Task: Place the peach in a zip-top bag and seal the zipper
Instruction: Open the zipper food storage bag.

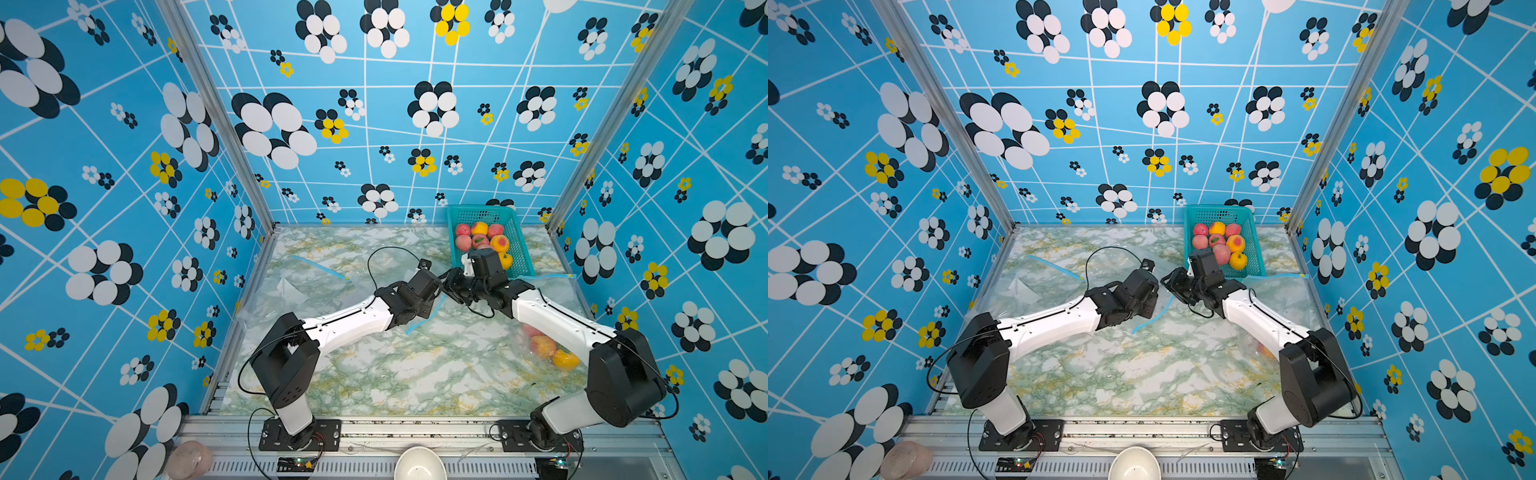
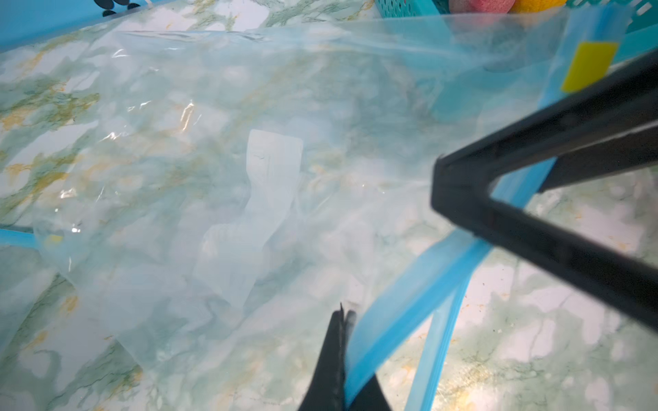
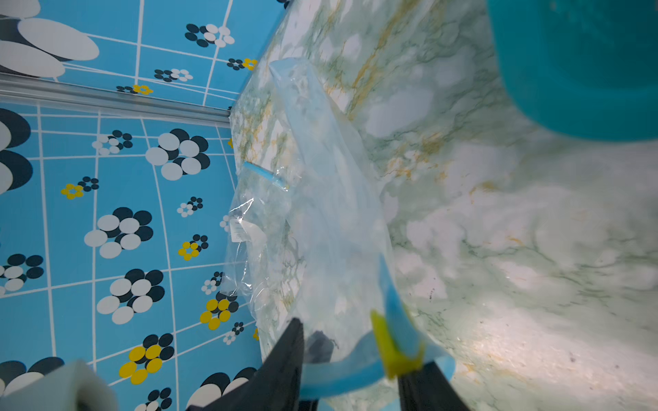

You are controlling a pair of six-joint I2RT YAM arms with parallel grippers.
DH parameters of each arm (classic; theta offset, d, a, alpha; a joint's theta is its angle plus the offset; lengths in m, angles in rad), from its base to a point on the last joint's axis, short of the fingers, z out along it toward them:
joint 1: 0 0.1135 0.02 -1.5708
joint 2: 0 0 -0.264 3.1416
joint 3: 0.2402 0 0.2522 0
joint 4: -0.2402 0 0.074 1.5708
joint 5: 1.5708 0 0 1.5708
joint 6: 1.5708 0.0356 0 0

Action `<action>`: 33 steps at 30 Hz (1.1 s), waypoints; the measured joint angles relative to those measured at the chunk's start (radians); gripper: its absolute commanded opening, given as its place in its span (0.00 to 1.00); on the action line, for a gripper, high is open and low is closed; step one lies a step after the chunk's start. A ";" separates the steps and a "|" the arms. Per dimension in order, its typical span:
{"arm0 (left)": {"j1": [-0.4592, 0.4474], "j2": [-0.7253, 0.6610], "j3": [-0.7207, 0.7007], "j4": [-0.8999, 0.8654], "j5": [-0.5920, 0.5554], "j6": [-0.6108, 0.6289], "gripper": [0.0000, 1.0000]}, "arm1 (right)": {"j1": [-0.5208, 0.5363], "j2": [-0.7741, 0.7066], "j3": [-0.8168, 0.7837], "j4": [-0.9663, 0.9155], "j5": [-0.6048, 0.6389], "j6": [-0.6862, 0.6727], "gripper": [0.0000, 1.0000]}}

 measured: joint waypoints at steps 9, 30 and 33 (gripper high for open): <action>0.036 -0.047 0.016 -0.032 0.135 -0.030 0.00 | 0.045 -0.048 -0.027 -0.013 -0.047 -0.193 0.56; 0.047 -0.047 0.047 -0.048 0.177 -0.108 0.00 | -0.006 -0.163 -0.193 0.043 0.026 -0.198 0.63; 0.047 -0.047 0.055 -0.046 0.190 -0.124 0.00 | 0.016 -0.146 -0.262 0.118 0.015 -0.177 0.63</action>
